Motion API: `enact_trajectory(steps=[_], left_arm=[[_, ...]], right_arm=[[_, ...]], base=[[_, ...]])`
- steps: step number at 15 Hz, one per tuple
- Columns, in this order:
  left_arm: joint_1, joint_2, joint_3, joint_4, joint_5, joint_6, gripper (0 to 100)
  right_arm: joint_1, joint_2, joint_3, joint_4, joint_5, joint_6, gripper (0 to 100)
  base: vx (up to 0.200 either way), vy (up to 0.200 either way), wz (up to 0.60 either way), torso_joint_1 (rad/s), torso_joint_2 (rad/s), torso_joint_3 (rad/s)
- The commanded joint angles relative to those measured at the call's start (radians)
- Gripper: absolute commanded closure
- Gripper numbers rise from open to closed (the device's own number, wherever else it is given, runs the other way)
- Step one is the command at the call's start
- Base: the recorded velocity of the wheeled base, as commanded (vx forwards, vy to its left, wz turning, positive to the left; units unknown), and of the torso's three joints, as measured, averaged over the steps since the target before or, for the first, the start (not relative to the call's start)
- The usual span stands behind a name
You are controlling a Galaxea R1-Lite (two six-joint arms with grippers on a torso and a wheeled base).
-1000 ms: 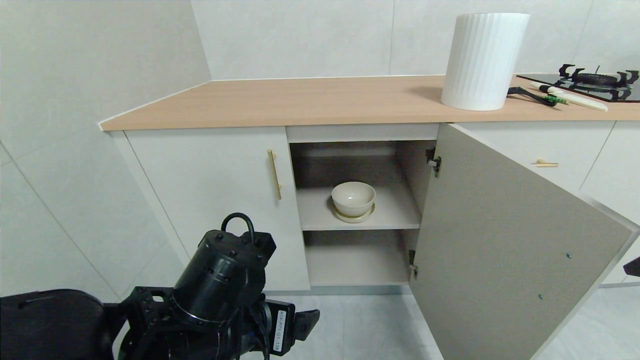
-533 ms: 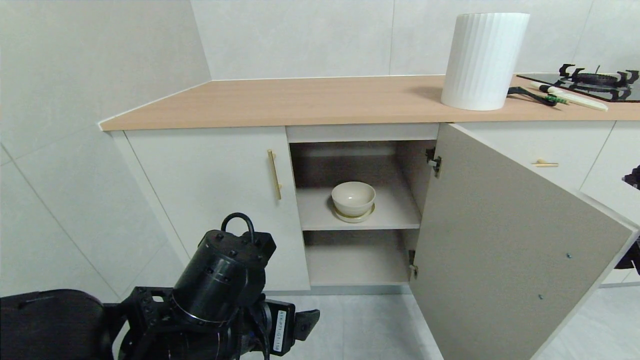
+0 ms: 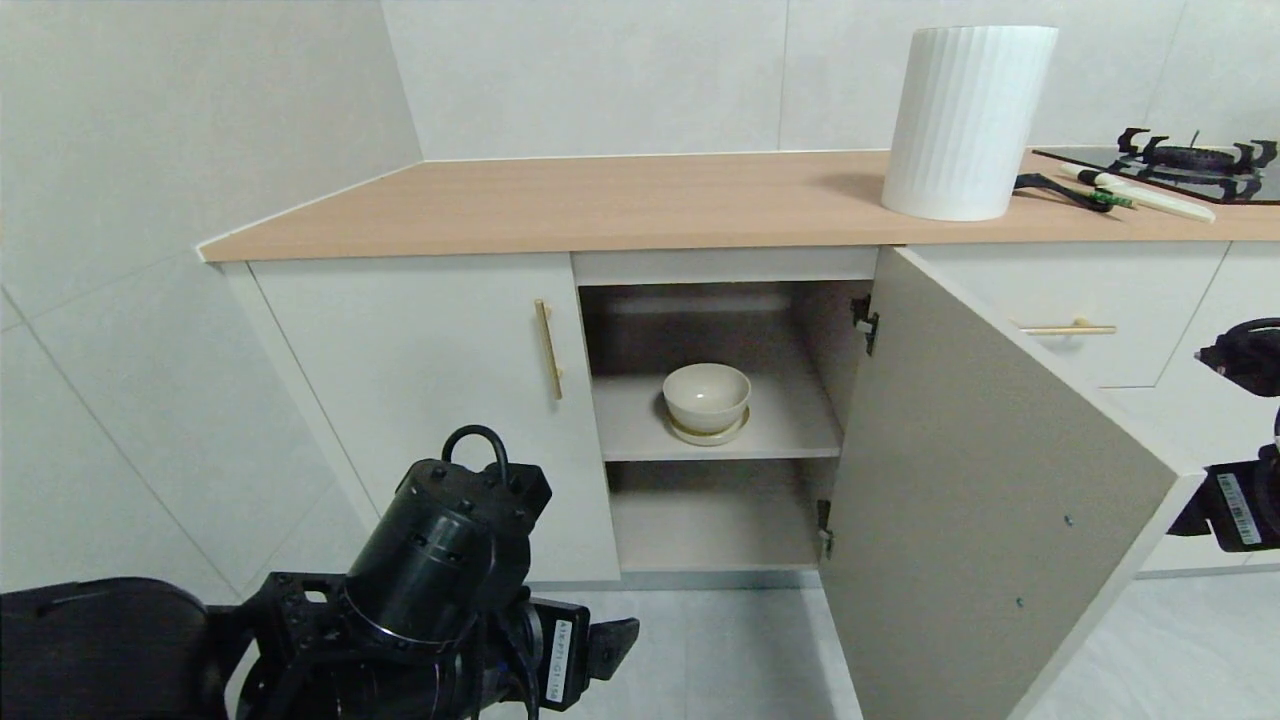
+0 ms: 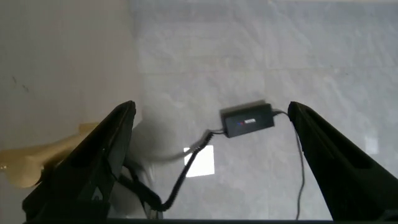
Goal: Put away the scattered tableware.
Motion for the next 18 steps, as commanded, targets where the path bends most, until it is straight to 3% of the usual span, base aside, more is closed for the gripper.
enact_trajectory(steps=[1,12,18], left_arm=[[0.000,0.000,0.000,-0.001,0.001,-0.001,0],[0.000,-0.003,0.000,-0.001,0.001,0.001,0],[0.000,-0.006,0.000,-0.001,0.001,0.001,0]], right_arm=[[0.054,0.006,0.019,-0.026,-0.001,0.015,0],[0.293,0.139,0.097,-0.268,-0.001,0.215,0],[0.365,0.203,0.099,-0.362,-0.001,0.313,0]], base=[[0.000,0.000,0.00,0.000,0.00,0.000],[0.000,0.000,0.00,0.000,0.00,0.000],[0.000,0.000,0.00,0.000,0.00,0.000]])
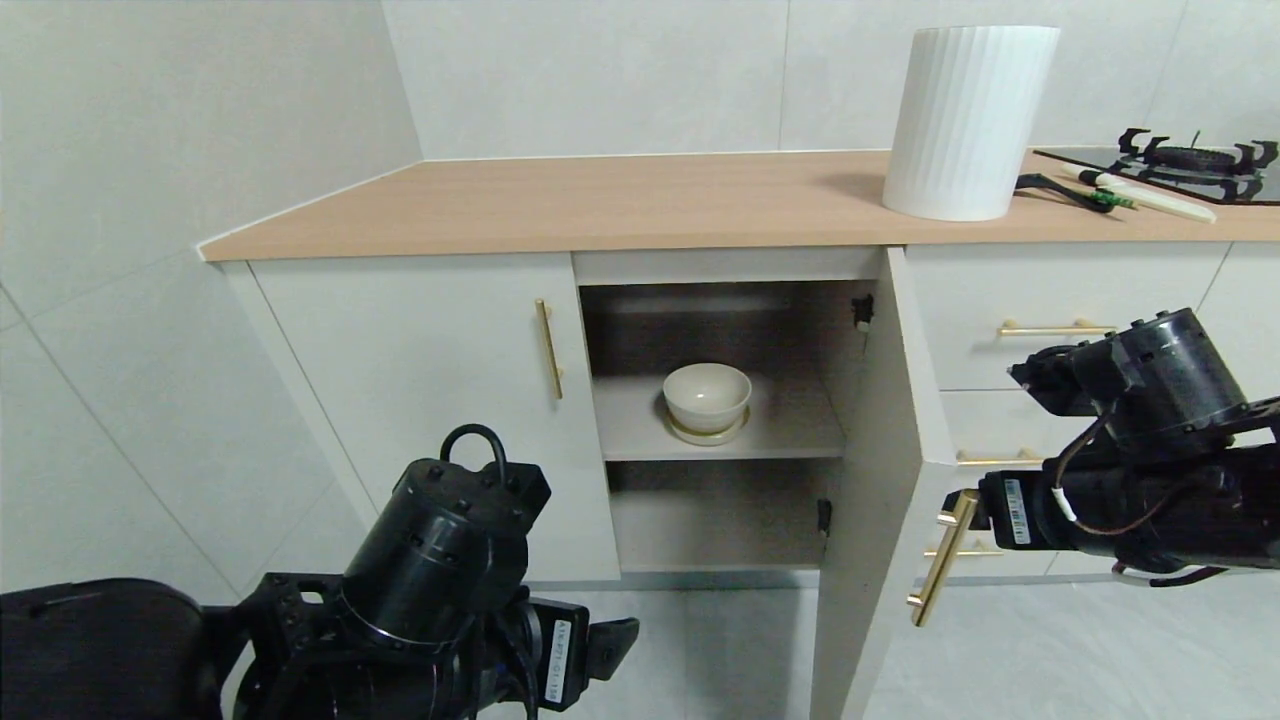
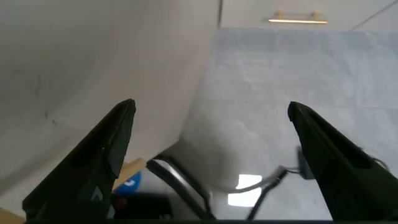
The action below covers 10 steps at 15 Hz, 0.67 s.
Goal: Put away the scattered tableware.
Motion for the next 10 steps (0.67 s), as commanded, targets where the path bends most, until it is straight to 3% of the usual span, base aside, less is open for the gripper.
enact_trajectory(steps=[1,5,9,10], left_arm=[[0.000,0.000,0.000,0.000,0.001,-0.001,0],[0.000,-0.006,-0.002,-0.003,0.004,0.001,0],[0.018,-0.023,-0.003,-0.004,0.043,0.004,0],[0.041,-0.046,0.002,-0.004,0.051,0.030,0]], right_arm=[[0.030,0.040,0.005,-0.026,0.000,0.020,0],[0.049,0.098,0.028,-0.161,0.006,0.039,0],[0.049,0.113,-0.027,-0.165,0.145,0.028,0],[0.050,0.136,-0.050,-0.164,0.162,0.017,0]], base=[[0.000,0.000,0.00,0.000,0.00,0.000],[0.000,0.000,0.00,0.000,0.00,0.000],[0.000,0.000,0.00,0.000,0.00,0.000],[0.000,0.000,0.00,0.000,0.00,0.000]])
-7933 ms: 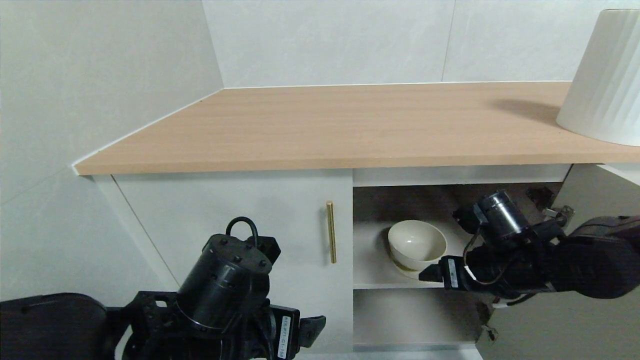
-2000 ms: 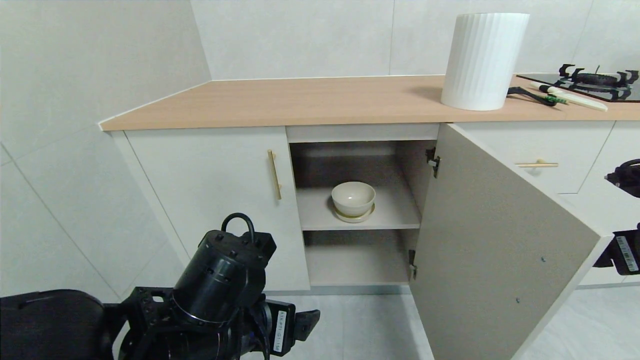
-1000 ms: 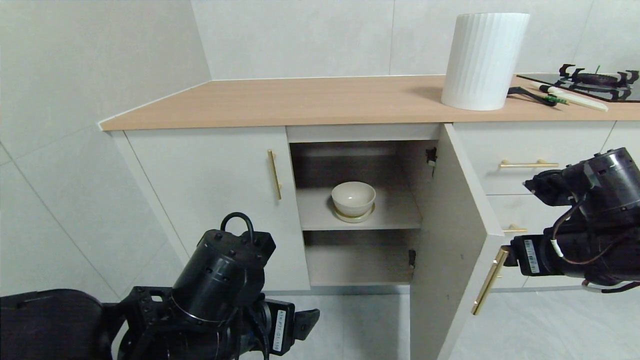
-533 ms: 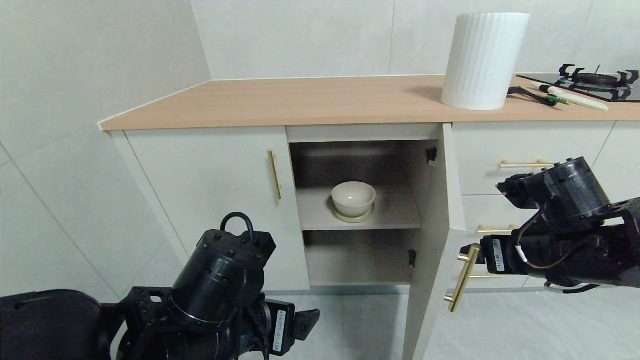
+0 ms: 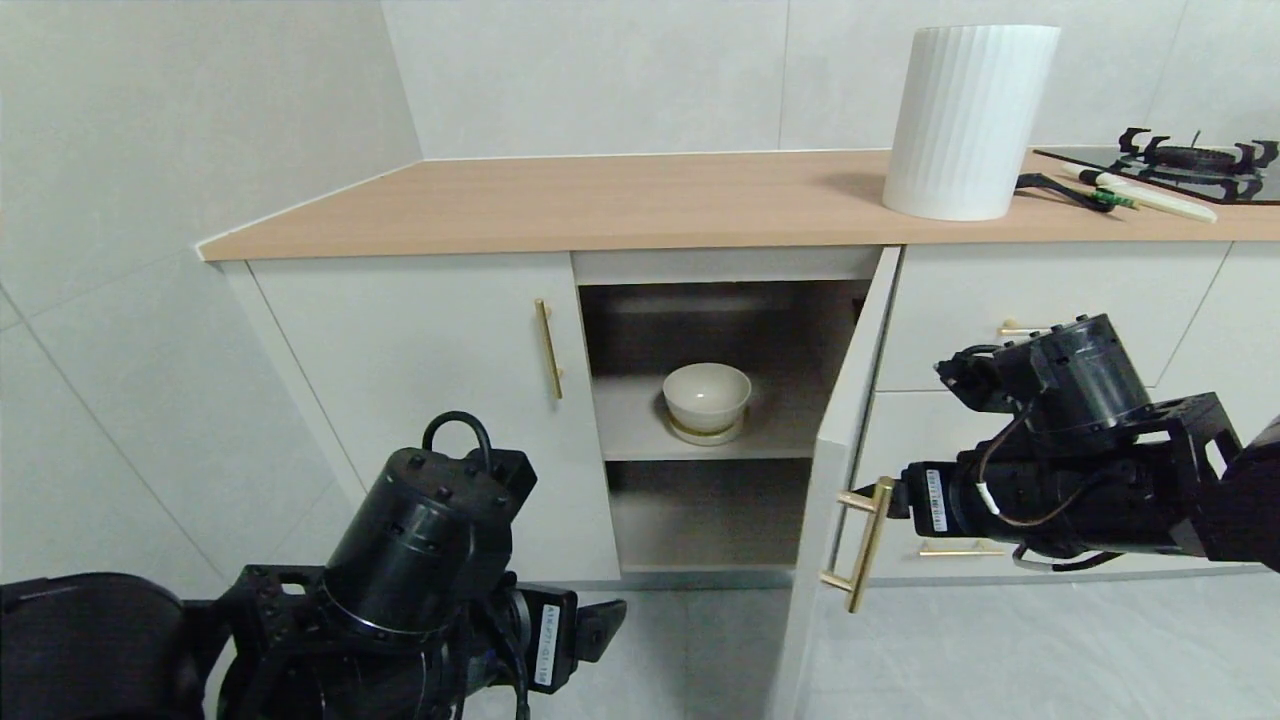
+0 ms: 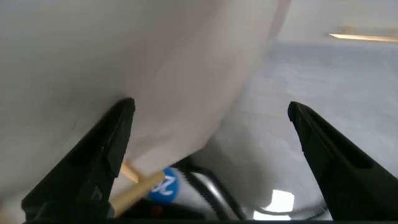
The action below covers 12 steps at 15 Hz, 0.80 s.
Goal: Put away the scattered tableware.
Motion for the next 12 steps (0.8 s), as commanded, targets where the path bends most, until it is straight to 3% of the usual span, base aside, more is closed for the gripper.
enact_trajectory(steps=[1,5,12], left_arm=[[0.028,-0.040,0.006,0.001,0.003,0.015,0],[0.057,-0.098,0.047,-0.002,0.003,0.017,0],[0.066,-0.071,0.047,-0.004,0.002,0.014,0]], right_arm=[[-0.002,0.048,-0.047,-0.001,0.004,-0.019,0],[-0.002,0.169,-0.142,-0.024,0.003,-0.021,0],[-0.013,0.268,-0.139,-0.197,-0.004,0.070,0]], base=[[0.000,0.000,0.00,0.000,0.00,0.000],[0.000,0.000,0.00,0.000,0.00,0.000],[0.000,0.000,0.00,0.000,0.00,0.000]])
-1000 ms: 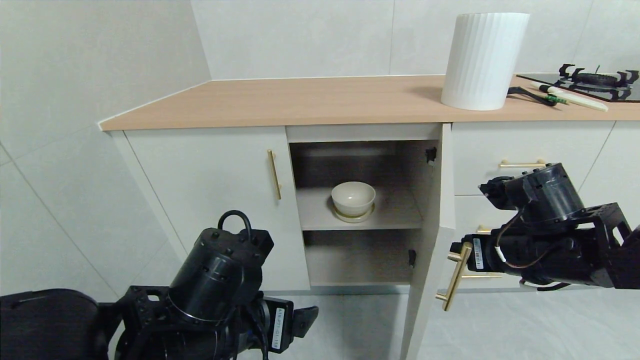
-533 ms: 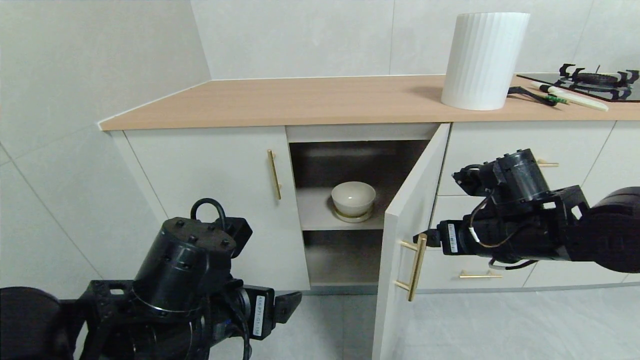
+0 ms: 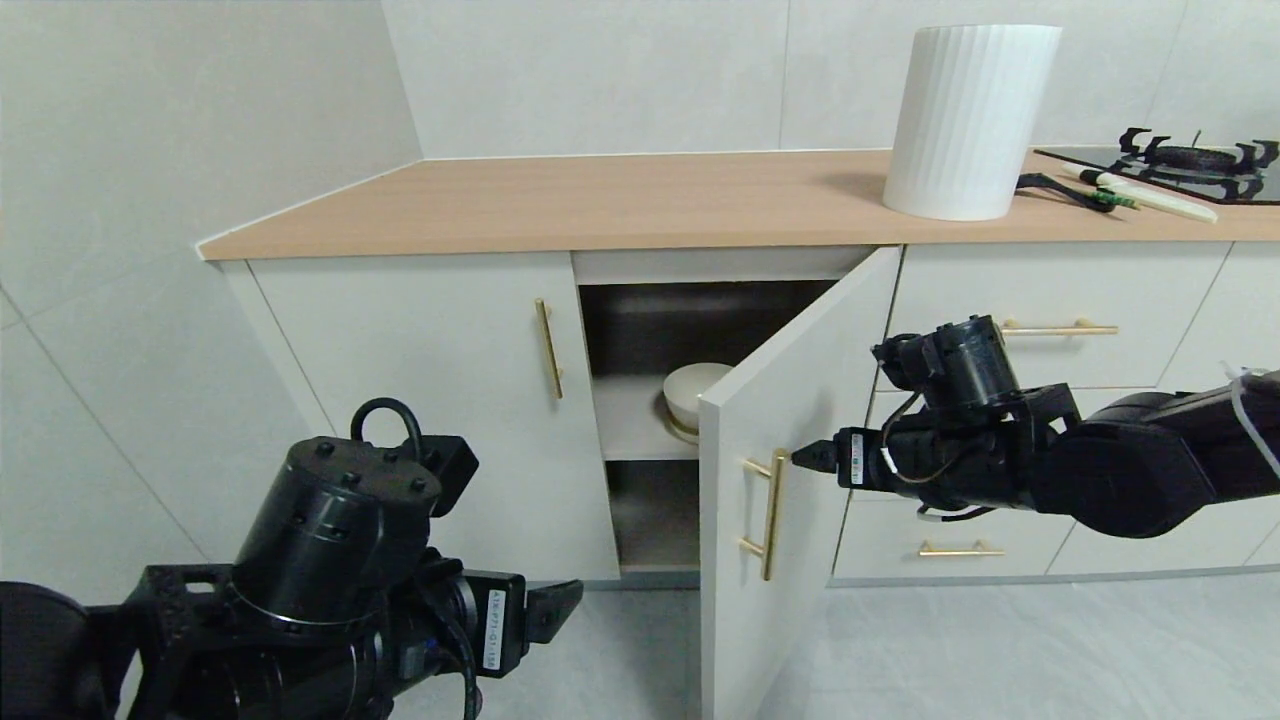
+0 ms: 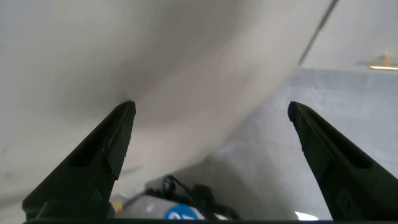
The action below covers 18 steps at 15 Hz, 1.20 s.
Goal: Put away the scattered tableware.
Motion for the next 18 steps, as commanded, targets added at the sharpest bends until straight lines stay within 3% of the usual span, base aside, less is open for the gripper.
enact_trajectory(steps=[1,4,12,18], left_arm=[[0.003,0.013,-0.001,-0.001,0.001,-0.001,0],[0.009,0.013,-0.003,0.001,0.001,0.001,0],[0.017,0.028,0.005,0.002,0.001,0.007,0],[0.017,0.025,0.005,0.002,0.001,0.007,0]], right_arm=[[0.000,0.053,0.000,-0.046,-0.001,0.024,0],[0.000,0.093,0.003,-0.125,-0.005,0.049,0],[0.000,0.117,0.001,-0.159,-0.011,0.084,0],[0.000,0.124,0.001,-0.185,-0.022,0.085,0]], base=[[0.000,0.000,0.00,0.000,0.00,0.000],[0.000,0.000,0.00,0.000,0.00,0.000],[0.200,0.000,0.00,0.001,0.00,0.002],[0.000,0.000,0.00,0.000,0.00,0.000]])
